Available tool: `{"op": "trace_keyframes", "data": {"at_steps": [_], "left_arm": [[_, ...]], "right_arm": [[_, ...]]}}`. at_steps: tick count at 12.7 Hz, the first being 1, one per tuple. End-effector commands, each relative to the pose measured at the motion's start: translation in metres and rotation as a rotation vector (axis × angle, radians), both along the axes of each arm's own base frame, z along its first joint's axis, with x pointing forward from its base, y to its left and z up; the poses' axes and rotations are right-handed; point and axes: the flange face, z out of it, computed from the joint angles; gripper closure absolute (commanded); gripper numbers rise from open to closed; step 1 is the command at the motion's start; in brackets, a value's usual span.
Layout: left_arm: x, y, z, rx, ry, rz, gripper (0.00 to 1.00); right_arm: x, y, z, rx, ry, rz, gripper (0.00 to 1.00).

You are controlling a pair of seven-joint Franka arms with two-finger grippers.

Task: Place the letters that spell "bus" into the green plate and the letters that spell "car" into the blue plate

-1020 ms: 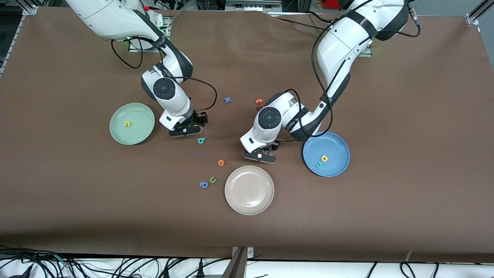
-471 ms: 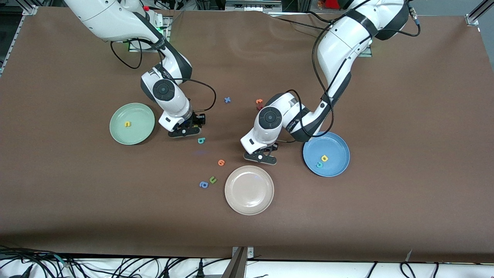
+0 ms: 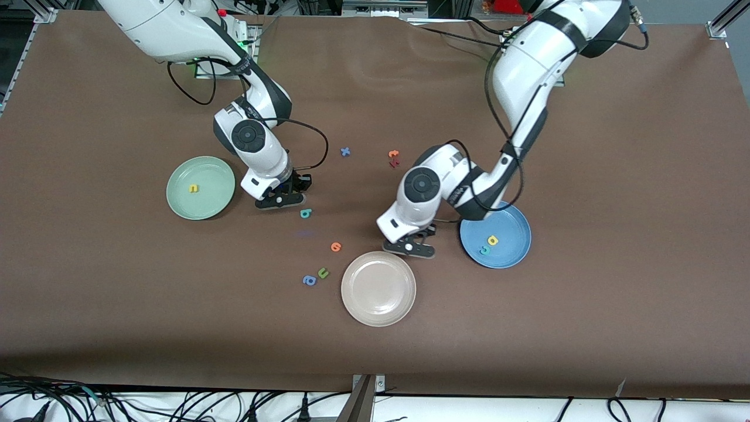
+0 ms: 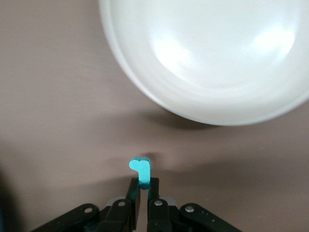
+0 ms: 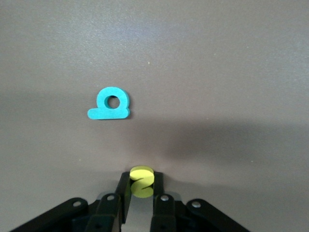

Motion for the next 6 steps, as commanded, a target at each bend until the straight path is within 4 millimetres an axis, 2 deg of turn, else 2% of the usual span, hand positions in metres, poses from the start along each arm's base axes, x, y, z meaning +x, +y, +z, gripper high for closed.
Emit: {"op": "trace_keyframes", "data": {"at_steps": [1, 4, 5, 6], "left_arm": [[0.007, 0.036, 0.038, 0.092, 0.023, 0.028, 1.00], [0.030, 0.112, 0.055, 0.151, 0.132, -0.068, 0.99], [0.035, 0.131, 0.059, 0.155, 0.156, -0.088, 0.96], [0.033, 0.143, 0.054, 0.169, 0.196, -0.090, 0.69]], "right_arm": [[0.014, -0.017, 0.008, -0.024, -0.029, -0.020, 0.91], [0.033, -0.050, 0.048, -0.142, 0.004, -0.042, 0.91], [0.040, -0.061, 0.063, -0.180, 0.026, -0.032, 0.91], [0.046, -0.073, 0.074, -0.210, 0.052, -0.016, 0.91]]}}
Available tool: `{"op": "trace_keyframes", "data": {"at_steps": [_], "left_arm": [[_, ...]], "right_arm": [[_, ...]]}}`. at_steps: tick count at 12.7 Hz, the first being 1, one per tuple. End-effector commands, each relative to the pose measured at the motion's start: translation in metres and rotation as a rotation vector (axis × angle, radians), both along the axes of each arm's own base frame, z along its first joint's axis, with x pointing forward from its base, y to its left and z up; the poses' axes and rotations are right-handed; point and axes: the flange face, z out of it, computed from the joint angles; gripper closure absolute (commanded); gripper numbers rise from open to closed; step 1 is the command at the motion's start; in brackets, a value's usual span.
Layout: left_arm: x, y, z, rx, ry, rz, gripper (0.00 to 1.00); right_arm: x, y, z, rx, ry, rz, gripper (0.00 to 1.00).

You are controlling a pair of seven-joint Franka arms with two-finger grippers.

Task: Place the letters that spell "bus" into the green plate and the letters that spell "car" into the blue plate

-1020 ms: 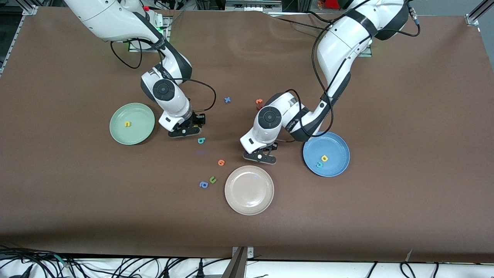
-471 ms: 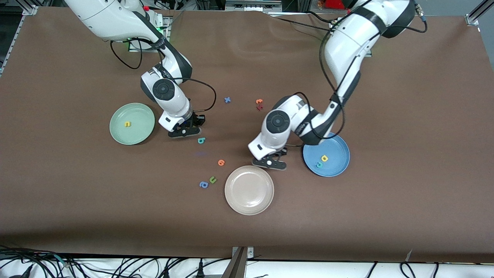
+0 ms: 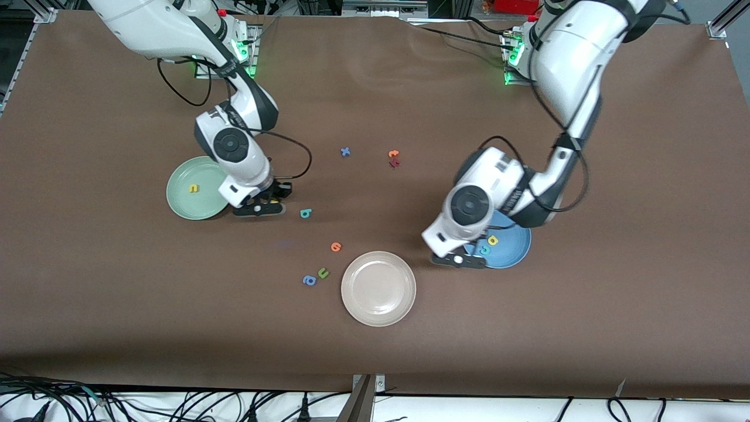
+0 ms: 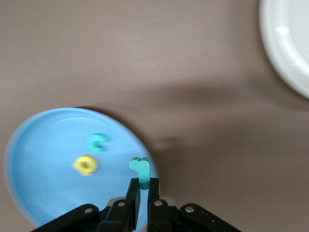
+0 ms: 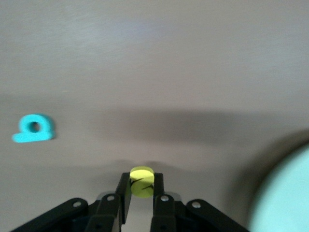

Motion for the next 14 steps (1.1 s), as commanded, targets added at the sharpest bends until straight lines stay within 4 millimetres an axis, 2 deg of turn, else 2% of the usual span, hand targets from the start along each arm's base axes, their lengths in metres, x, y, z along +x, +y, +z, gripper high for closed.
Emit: {"op": "trace_keyframes", "data": {"at_steps": [1, 2, 3, 5, 6, 7, 8, 9, 11, 12, 13, 14], "left_arm": [[-0.006, 0.025, 0.001, 0.049, 0.065, -0.051, 0.05], [-0.007, 0.025, 0.001, 0.052, 0.073, -0.048, 0.00], [-0.009, 0.022, 0.004, 0.055, 0.075, -0.046, 0.00], [-0.008, 0.022, 0.026, 0.046, 0.056, -0.044, 0.00], [-0.009, 0.022, 0.044, 0.049, 0.050, -0.043, 0.00], [-0.010, 0.023, 0.062, 0.053, 0.034, -0.032, 0.00], [-0.010, 0.028, 0.088, 0.052, 0.010, -0.032, 0.00], [-0.007, 0.043, 0.116, 0.049, -0.017, -0.012, 0.00], [-0.015, 0.051, 0.165, 0.021, -0.041, 0.017, 0.00], [-0.016, 0.070, 0.193, 0.018, -0.062, 0.039, 0.00], [-0.018, 0.087, 0.216, -0.007, -0.064, 0.009, 0.00], [-0.021, 0.102, 0.241, -0.055, -0.072, -0.028, 0.00]], "right_arm": [[0.013, -0.032, 0.041, -0.082, 0.043, 0.041, 0.91], [0.017, -0.050, 0.049, -0.097, 0.053, 0.065, 0.91], [0.019, -0.067, 0.054, -0.105, 0.068, 0.091, 0.91], [0.018, -0.115, 0.052, -0.095, 0.122, 0.100, 0.91], [0.010, -0.134, 0.044, -0.062, 0.156, 0.082, 0.91], [0.000, -0.144, 0.033, -0.030, 0.186, 0.058, 0.91], [-0.008, -0.152, 0.024, -0.024, 0.201, 0.052, 0.91], [-0.015, -0.158, 0.015, -0.022, 0.200, 0.047, 0.91], [-0.025, -0.164, 0.000, -0.017, 0.193, 0.042, 0.87], [-0.026, -0.165, -0.003, -0.015, 0.190, 0.041, 0.79], [-0.027, -0.164, -0.004, -0.015, 0.191, 0.043, 0.42], [-0.026, -0.164, -0.003, -0.015, 0.188, 0.043, 0.01]]}}
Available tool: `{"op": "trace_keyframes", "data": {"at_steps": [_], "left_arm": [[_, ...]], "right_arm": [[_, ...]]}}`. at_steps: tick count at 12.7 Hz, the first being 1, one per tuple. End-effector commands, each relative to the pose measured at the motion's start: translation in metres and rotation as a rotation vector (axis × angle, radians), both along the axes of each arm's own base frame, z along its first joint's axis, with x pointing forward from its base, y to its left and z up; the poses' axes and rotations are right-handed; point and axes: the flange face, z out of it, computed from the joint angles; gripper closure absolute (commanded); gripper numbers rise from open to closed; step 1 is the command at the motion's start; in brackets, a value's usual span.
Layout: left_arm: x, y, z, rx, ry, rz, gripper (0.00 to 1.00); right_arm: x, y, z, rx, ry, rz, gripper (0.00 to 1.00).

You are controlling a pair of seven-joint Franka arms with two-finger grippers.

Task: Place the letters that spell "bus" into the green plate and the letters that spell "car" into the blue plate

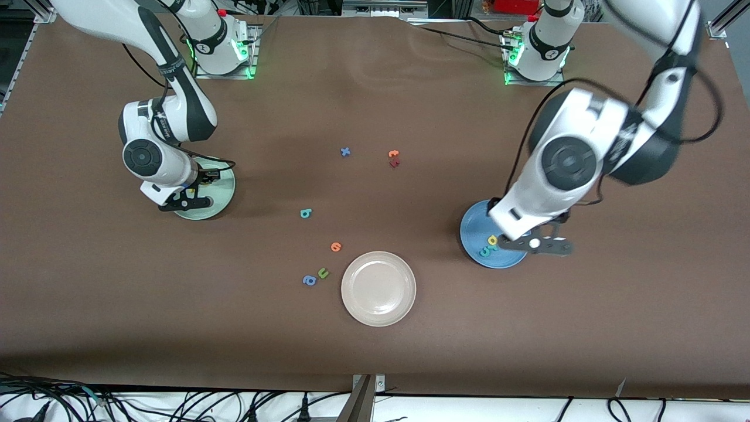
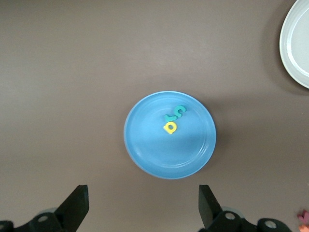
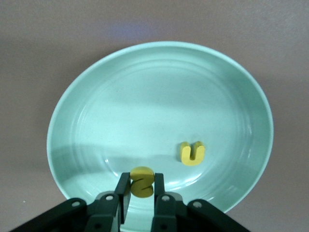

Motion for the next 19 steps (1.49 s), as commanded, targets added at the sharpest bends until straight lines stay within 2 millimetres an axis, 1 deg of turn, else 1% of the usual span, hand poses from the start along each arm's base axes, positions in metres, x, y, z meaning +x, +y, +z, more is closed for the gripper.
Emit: {"op": "trace_keyframes", "data": {"at_steps": [1, 2, 3, 4, 5, 7, 8, 9, 10, 11, 12, 13, 14, 15, 16, 18, 19], "left_arm": [[-0.015, 0.049, 0.059, -0.119, -0.002, -0.047, 0.00], [-0.027, 0.057, 0.076, -0.129, -0.016, -0.053, 0.00], [-0.044, 0.072, 0.089, -0.104, -0.026, -0.047, 0.00], [-0.062, 0.077, 0.097, -0.089, -0.034, -0.045, 0.00], [-0.077, 0.085, 0.114, -0.097, -0.055, -0.029, 0.00], [-0.105, 0.108, 0.139, -0.156, -0.080, 0.038, 0.00], [-0.110, 0.117, 0.141, -0.160, -0.080, 0.050, 0.00], [-0.115, 0.121, 0.134, -0.154, -0.066, 0.052, 0.00], [-0.117, 0.127, 0.131, -0.153, -0.058, 0.031, 0.00], [-0.113, 0.141, 0.129, -0.160, -0.051, -0.005, 0.00], [-0.107, 0.149, 0.127, -0.158, -0.047, -0.016, 0.00], [-0.103, 0.157, 0.126, -0.161, -0.043, 0.001, 0.00], [-0.101, 0.160, 0.126, -0.161, -0.043, 0.008, 0.00], [-0.100, 0.159, 0.128, -0.162, -0.048, 0.016, 0.00], [-0.100, 0.156, 0.130, -0.160, -0.055, 0.024, 0.00], [-0.100, 0.154, 0.133, -0.160, -0.058, 0.027, 0.00], [-0.103, 0.150, 0.132, -0.156, -0.040, 0.020, 0.00]], "right_arm": [[-0.003, -0.002, 0.013, 0.016, -0.022, -0.002, 0.01], [0.000, -0.001, 0.017, 0.015, -0.029, -0.011, 0.01], [0.002, 0.002, 0.024, 0.015, -0.041, -0.021, 0.01], [0.005, 0.011, 0.031, 0.028, -0.056, -0.070, 0.01], [0.008, 0.037, 0.039, 0.055, -0.073, -0.096, 0.01], [0.018, 0.086, 0.054, 0.075, -0.117, -0.177, 0.01], [0.021, 0.118, 0.060, 0.085, -0.136, -0.213, 0.01], [0.028, 0.140, 0.066, 0.093, -0.157, -0.270, 0.01], [0.032, 0.164, 0.066, 0.099, -0.166, -0.322, 0.01], [0.034, 0.190, 0.061, 0.101, -0.169, -0.362, 0.01], [0.036, 0.214, 0.055, 0.102, -0.174, -0.391, 0.01], [0.039, 0.233, 0.046, 0.108, -0.178, -0.423, 0.01], [0.041, 0.245, 0.035, 0.118, -0.187, -0.448, 0.01], [0.041, 0.252, 0.026, 0.139, -0.202, -0.455, 0.01], [0.042, 0.253, 0.015, 0.150, -0.208, -0.456, 0.01], [0.043, 0.252, -0.002, 0.132, -0.241, -0.397, 0.01], [0.042, 0.252, -0.006, 0.128, -0.242, -0.388, 0.02]]}}
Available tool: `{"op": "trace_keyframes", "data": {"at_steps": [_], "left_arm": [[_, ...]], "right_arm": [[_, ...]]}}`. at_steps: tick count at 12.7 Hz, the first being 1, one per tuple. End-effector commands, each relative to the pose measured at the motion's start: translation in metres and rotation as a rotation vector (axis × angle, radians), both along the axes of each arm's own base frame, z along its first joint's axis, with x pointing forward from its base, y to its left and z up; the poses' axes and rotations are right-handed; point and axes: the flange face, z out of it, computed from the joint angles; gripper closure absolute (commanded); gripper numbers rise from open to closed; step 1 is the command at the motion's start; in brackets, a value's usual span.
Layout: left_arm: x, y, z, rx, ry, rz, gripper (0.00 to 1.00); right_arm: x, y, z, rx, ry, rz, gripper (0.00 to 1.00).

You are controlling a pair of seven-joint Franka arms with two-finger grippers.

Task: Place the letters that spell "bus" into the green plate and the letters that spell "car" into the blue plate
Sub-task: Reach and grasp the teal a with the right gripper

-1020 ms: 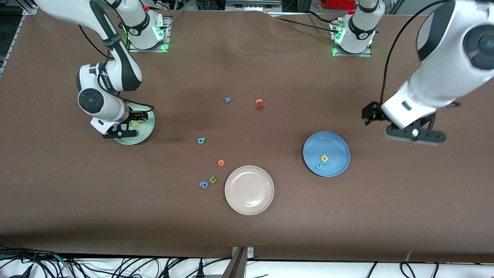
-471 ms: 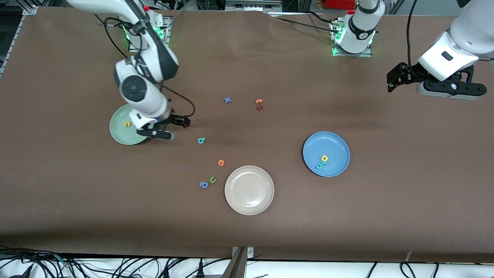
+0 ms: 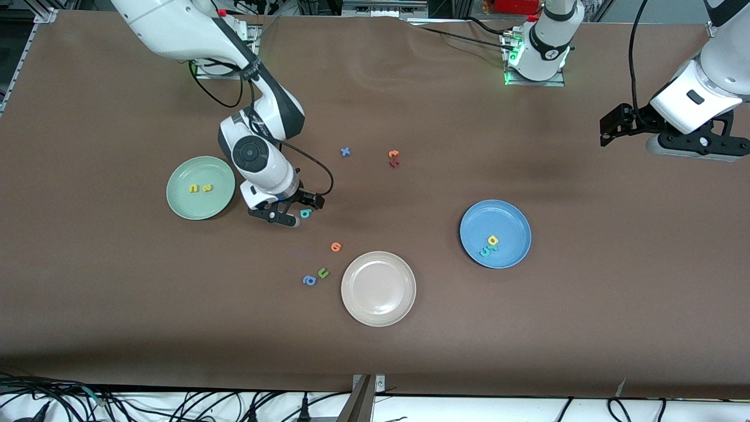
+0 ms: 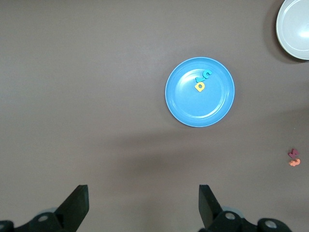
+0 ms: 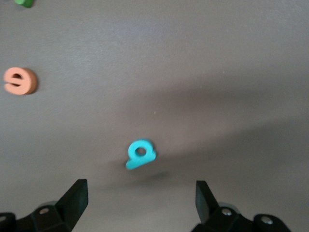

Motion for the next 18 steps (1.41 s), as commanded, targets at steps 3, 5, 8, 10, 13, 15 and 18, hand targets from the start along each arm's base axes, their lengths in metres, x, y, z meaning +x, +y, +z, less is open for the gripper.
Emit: {"op": "trace_keyframes", "data": {"at_steps": [3, 5, 8, 10, 13, 15, 18], "left_arm": [[-0.005, -0.002, 0.009, -0.016, 0.042, 0.009, 0.00], [0.005, -0.009, 0.005, -0.014, 0.043, -0.005, 0.00], [0.010, -0.010, 0.008, -0.010, 0.035, -0.008, 0.00], [0.010, -0.012, 0.010, -0.011, 0.030, -0.013, 0.00], [0.007, -0.020, 0.012, -0.011, 0.034, -0.027, 0.00], [0.006, -0.018, 0.015, 0.002, 0.028, -0.026, 0.00], [0.007, -0.015, 0.017, 0.000, 0.022, -0.019, 0.00]], "right_arm": [[0.004, 0.003, -0.014, -0.015, -0.008, 0.010, 0.08], [0.005, 0.004, -0.023, -0.003, -0.024, 0.018, 0.08], [0.003, 0.005, -0.035, -0.016, -0.040, 0.055, 0.08], [0.002, 0.005, -0.039, -0.017, -0.034, 0.053, 0.13], [0.002, 0.005, -0.039, -0.018, -0.034, 0.054, 0.30], [0.002, 0.005, -0.039, -0.018, -0.034, 0.056, 0.41], [0.003, 0.005, -0.038, -0.018, -0.036, 0.060, 0.46]]}}
